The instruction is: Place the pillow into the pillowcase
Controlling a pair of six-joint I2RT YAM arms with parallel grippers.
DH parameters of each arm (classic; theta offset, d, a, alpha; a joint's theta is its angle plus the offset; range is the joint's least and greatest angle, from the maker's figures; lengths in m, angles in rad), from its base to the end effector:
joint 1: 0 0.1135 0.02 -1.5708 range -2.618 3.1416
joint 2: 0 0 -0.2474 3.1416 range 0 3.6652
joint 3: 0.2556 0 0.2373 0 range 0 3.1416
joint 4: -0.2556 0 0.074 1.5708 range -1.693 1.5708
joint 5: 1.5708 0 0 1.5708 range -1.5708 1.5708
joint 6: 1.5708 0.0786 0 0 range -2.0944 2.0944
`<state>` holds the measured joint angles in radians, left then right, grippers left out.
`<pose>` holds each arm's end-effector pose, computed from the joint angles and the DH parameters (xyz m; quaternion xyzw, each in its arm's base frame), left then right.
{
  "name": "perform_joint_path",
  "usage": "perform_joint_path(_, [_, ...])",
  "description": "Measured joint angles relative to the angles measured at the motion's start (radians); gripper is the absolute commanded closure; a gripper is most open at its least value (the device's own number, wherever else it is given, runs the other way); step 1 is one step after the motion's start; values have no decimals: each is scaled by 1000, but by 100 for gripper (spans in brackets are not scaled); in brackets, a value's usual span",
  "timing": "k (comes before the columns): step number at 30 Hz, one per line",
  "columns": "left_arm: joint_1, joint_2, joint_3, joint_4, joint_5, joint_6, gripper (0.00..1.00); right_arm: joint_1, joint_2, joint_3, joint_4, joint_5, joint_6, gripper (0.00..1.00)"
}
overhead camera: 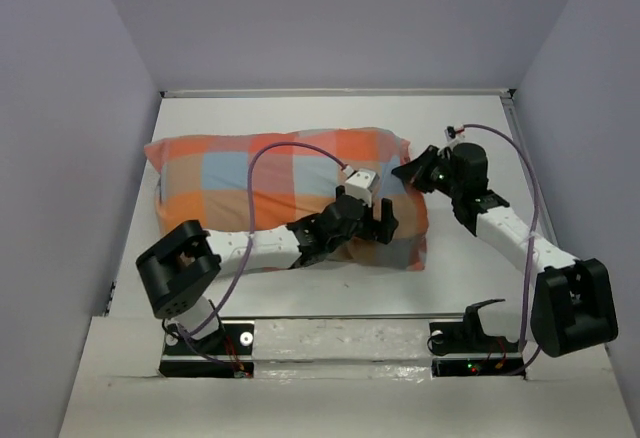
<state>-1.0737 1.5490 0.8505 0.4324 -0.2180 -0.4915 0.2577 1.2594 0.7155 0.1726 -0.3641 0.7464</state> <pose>0.1935 -0.3210 0.2195 0.1635 0.7757 -0.3642 0.4889 0.2918 0.1058 0.2280 0.0973 0.8124 0.3981 0.4147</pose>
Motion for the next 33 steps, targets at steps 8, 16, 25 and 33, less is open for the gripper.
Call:
perform_joint_path(8, [-23, 209, 349, 18, 100, 34, 1, -88, -44, 230, -147, 91, -145, 22])
perform_joint_path(16, [49, -318, 138, -134, -26, 59, 1, -81, -202, 246, -237, 150, -251, 13])
perform_joint_path(25, [102, -1005, -184, -539, -310, -211, 1, -33, -112, 238, -249, 90, -292, 34])
perform_joint_path(33, [285, -1007, -346, -657, -261, -327, 1, -1, 180, 244, -223, 43, -305, 32])
